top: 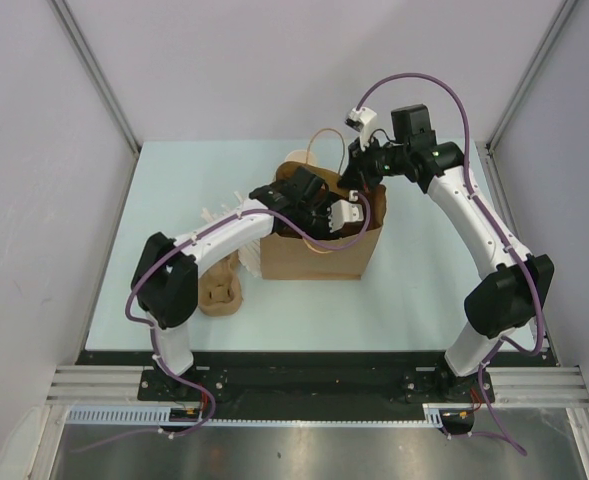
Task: Pack the takeout coffee
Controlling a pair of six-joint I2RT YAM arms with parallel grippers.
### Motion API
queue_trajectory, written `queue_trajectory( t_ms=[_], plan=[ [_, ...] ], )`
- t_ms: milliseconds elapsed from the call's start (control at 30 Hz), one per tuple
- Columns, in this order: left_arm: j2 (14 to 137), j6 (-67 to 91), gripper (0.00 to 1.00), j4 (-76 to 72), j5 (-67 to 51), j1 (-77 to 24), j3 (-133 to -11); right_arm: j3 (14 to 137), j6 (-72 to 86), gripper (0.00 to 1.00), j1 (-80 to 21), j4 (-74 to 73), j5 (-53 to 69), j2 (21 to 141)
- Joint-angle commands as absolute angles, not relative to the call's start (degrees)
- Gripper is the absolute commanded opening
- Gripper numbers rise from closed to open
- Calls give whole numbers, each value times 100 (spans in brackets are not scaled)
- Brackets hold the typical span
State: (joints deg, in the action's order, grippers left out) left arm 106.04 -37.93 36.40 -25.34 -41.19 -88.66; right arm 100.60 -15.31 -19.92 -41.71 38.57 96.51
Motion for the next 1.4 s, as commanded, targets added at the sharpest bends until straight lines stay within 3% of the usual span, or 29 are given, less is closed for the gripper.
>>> queue_trajectory(
  t_ms=[0,800,1367],
  plan=[
    [10151,-3674,100,3419,-2496,-4113,-9193,10231,-1670,0,-1995,-4386,3656,9756],
    [9826,-3683,99,3507,-2610,-4122,-9220,10169,-2153,0,-1969,-3638,3427,9589],
    [9589,-3297,99,3955,-2839,-3929,-10125,10064,-2259,0,-1978,-3814,3604,9510]
  ],
)
